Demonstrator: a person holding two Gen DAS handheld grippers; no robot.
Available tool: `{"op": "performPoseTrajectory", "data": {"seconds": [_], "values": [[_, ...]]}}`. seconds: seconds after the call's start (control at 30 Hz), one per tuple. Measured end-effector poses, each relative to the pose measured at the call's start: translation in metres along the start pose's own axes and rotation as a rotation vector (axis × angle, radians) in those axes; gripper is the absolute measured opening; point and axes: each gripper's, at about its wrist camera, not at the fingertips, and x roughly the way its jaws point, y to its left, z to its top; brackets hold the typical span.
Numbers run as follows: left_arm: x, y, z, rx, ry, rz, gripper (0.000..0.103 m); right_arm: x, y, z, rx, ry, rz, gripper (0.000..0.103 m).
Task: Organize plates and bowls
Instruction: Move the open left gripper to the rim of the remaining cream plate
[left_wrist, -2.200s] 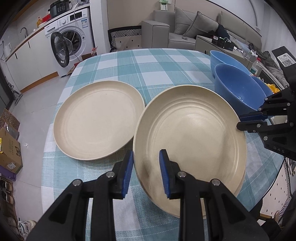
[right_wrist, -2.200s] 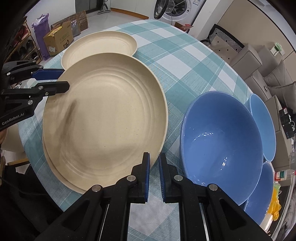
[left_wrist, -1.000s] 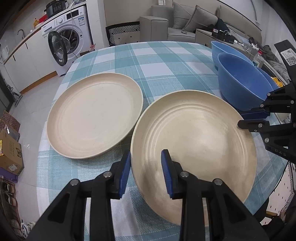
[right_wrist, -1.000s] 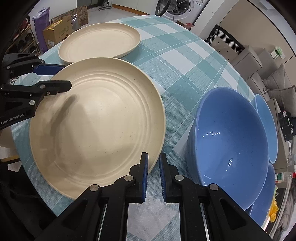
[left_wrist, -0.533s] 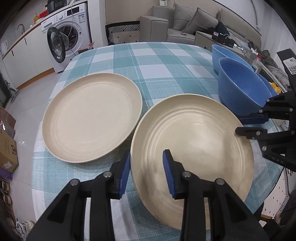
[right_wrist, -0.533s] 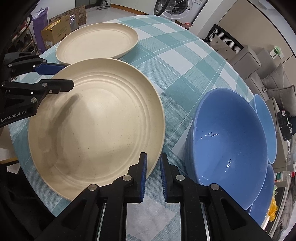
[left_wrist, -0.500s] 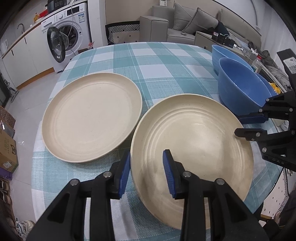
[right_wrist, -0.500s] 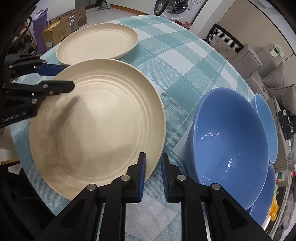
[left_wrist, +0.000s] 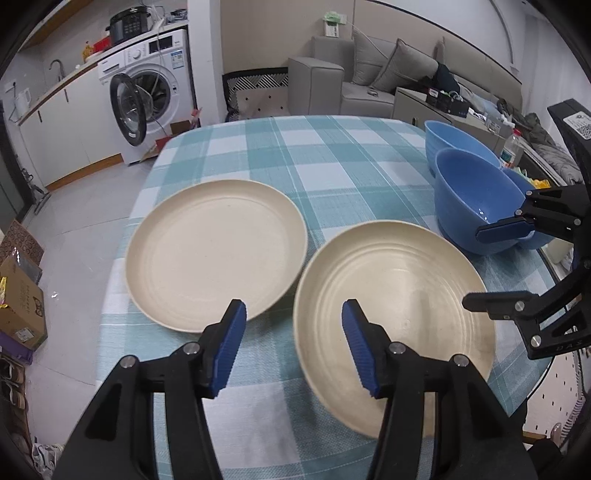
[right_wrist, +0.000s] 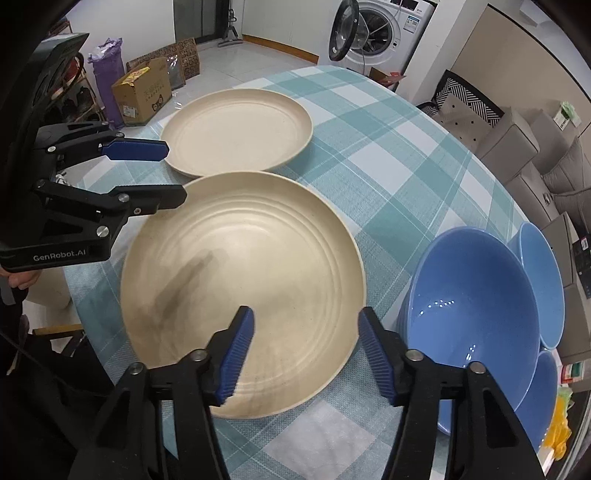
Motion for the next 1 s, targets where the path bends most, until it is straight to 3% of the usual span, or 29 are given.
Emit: {"op": "performPoseTrajectory", "data": {"seconds": [0.07, 0.1, 0.17, 0.27, 0.37, 0.73, 1.0], "values": [[-0.002, 0.007, -0.001, -0.014, -0.008, 0.010, 0.061, -0.003, 0.000, 0.003, 0.006, -0.010, 0.012, 0.069], [-0.002, 0.010, -0.001, -0.019, -0.010, 0.019, 0.074, -0.004, -0.001, 0.004, 0.010, -0.012, 0.015, 0.070], [-0.003, 0.016, -0.001, -0.038, -0.025, 0.049, 0.086, -0.007, -0.001, 0.007, 0.016, -0.018, 0.016, 0.071], [-0.003, 0.022, -0.001, -0.051, -0.029, 0.051, 0.088, -0.011, -0.004, 0.012, 0.036, -0.035, 0.035, 0.071], [-0.005, 0.028, -0.001, -0.072, -0.054, 0.067, 0.103, -0.015, -0.007, 0.017, 0.065, -0.061, 0.025, 0.071], [-0.003, 0.060, 0.007, -0.183, -0.083, 0.062, 0.103, -0.019, -0.019, 0.041, 0.160, -0.146, 0.094, 0.071], [-0.003, 0.074, 0.010, -0.214, -0.100, 0.074, 0.103, -0.011, -0.027, 0.060, 0.214, -0.180, 0.119, 0.087]]}}
